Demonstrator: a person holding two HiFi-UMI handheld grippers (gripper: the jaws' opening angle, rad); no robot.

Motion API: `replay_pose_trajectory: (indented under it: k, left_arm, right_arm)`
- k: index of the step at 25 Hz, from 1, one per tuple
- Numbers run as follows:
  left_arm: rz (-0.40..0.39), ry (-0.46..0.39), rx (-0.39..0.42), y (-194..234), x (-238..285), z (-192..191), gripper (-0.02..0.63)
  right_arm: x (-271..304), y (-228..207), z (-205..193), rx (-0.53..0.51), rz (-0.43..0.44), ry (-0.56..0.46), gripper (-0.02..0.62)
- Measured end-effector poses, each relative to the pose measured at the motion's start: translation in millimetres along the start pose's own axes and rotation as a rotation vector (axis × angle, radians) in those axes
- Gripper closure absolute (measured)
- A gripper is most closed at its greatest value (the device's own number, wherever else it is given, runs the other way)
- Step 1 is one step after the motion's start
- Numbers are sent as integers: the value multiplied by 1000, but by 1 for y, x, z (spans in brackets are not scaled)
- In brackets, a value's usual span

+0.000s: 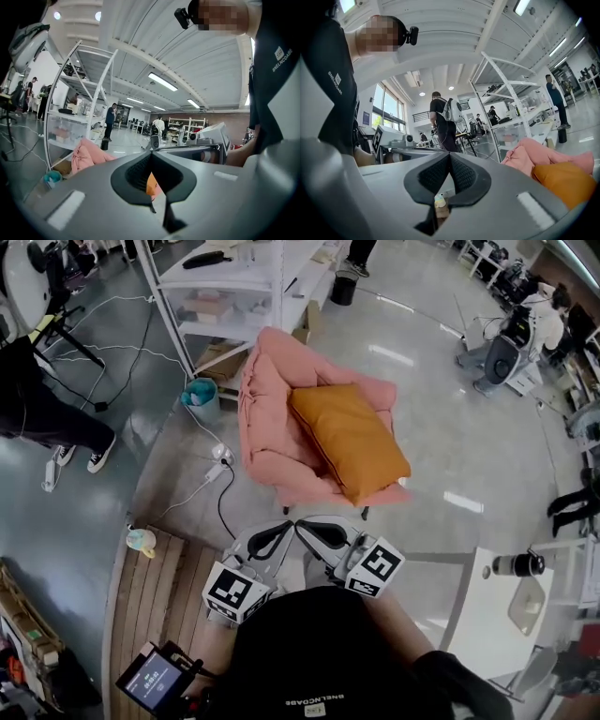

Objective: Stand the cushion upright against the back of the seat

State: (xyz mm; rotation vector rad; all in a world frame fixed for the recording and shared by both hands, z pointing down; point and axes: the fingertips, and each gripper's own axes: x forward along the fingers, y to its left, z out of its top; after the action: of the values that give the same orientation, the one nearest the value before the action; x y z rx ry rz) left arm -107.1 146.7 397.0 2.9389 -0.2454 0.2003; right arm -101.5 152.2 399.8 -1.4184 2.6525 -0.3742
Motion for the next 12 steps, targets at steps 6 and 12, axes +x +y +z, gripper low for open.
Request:
replay_pose_trajectory:
  k: [6, 12]
  left_arm:
    - [72, 39, -15, 26, 51, -8, 591]
    - [196, 44, -55, 66, 80, -7, 591]
  right_arm:
    - [2, -66, 2, 44, 36, 18, 589]
    - [5, -157, 8, 59, 16, 54, 588]
